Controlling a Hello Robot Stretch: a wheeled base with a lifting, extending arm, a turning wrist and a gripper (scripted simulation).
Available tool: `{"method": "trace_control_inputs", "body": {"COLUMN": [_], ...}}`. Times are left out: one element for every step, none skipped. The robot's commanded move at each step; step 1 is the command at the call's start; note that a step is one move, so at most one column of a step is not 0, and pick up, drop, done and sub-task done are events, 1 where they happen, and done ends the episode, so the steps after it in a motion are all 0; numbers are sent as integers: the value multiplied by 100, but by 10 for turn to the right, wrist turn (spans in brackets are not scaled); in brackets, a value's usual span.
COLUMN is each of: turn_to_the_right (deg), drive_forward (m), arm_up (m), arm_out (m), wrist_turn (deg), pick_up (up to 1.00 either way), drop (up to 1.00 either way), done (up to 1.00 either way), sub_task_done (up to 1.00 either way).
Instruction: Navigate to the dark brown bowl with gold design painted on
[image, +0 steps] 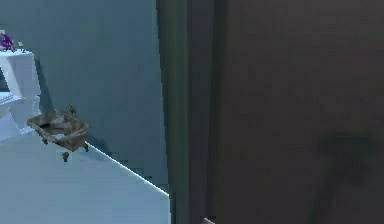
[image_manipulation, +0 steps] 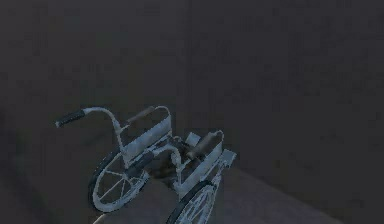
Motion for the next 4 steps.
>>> {"method": "trace_control_inputs", "body": {"turn_to_the_right": [-60, 0, -450, 0], "drive_forward": [0, 40, 0, 100], "arm_up": [0, 0, 0, 0], "arm_out": [0, 0, 0, 0], "wrist_turn": [0, 0, 0, 0], "pick_up": [0, 0, 0, 0], "drop": [0, 0, 0, 0], "done": [0, 0, 0, 0], "sub_task_done": [0, 0, 0, 0]}}
